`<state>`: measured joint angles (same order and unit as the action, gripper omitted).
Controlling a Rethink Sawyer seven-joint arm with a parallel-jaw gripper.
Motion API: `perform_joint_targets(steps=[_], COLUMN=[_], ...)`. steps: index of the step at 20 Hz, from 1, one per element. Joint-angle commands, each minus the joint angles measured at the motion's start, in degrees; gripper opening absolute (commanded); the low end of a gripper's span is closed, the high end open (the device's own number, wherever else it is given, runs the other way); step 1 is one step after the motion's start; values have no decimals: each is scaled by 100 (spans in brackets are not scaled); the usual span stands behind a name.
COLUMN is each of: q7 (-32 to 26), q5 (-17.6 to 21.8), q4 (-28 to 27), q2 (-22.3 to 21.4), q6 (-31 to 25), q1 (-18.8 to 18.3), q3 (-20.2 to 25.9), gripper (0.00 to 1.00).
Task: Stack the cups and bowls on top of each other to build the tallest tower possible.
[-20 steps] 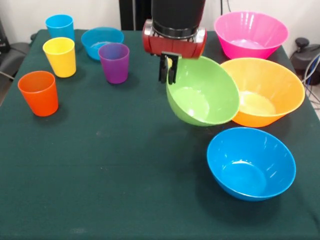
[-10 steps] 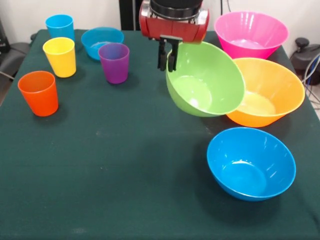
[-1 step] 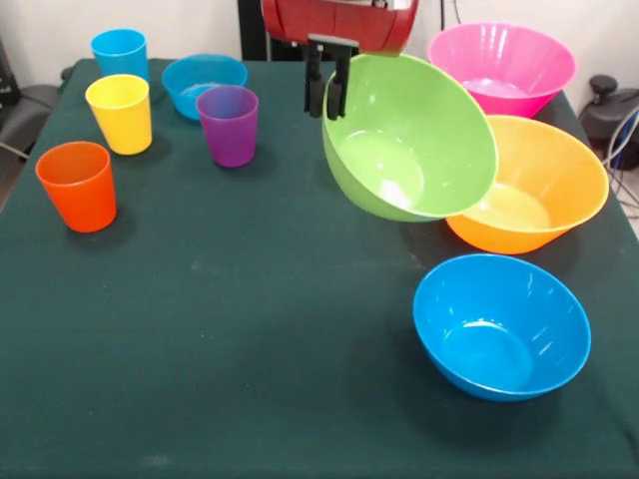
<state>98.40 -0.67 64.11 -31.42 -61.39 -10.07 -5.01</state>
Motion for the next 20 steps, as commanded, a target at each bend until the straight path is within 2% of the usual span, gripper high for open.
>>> perform_joint_targets(steps=[1,11,20], q7=[1338,1975,2279], q5=[58,144,103], q4=[-1258,-1988,-1996], q2=[625,1366,1673], q6=[-948,-878,-286], q1=[303,764,955], q3=[86,-372,-476], gripper=[0,0,0])
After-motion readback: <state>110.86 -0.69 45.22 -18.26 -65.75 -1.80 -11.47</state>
